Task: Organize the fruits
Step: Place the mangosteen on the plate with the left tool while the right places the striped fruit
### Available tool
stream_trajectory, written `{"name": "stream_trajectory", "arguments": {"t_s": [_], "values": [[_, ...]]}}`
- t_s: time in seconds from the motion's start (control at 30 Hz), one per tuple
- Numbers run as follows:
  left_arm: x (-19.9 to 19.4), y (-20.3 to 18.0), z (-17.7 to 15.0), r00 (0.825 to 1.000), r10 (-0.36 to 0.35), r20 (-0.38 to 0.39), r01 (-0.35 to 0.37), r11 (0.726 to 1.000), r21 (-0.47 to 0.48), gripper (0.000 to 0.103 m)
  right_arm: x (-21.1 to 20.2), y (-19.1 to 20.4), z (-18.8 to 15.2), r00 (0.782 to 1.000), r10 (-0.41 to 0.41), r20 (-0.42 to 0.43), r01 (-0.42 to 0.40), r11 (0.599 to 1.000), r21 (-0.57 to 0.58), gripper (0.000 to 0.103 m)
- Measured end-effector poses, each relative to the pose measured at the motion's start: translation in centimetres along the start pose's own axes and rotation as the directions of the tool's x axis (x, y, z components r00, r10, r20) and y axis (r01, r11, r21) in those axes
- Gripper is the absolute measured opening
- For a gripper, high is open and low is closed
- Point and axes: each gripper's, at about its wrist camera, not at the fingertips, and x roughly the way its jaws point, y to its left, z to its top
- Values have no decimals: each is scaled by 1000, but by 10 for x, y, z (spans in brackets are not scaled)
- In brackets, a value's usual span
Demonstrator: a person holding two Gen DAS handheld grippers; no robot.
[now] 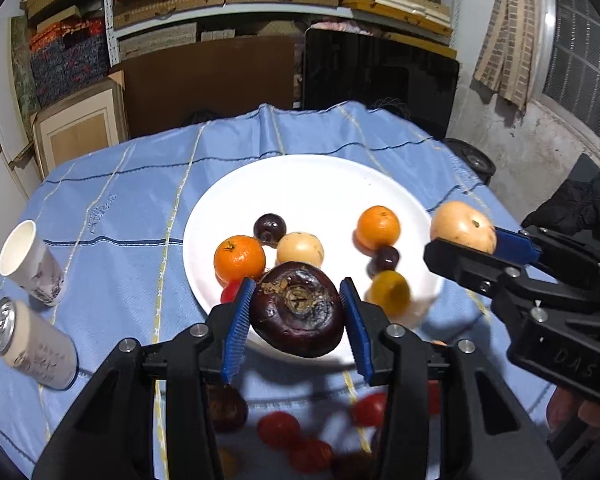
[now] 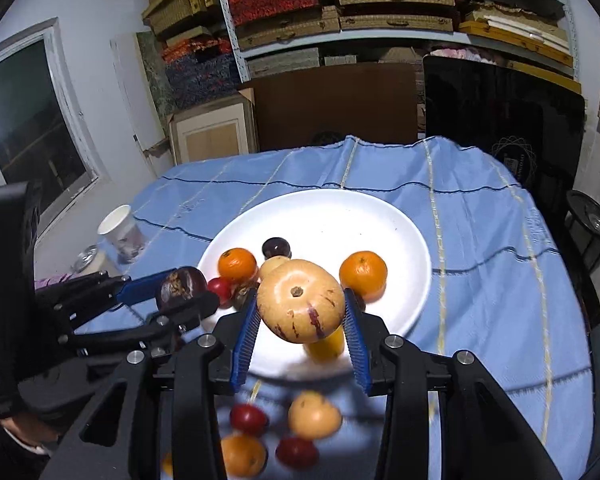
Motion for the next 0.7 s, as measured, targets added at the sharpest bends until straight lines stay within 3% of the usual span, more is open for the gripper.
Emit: {"name": "stream_trajectory", "arguments": {"t_s": [0.3, 0.7], "values": [[38, 5, 4, 999, 14, -40, -15, 1000, -18, 43, 48, -5, 4, 999, 5, -50, -3, 999, 42, 41], [55, -2, -1, 998, 17, -68, -18, 1000, -8, 44, 66, -7, -1, 996, 33, -87, -23, 994, 106, 42]]}}
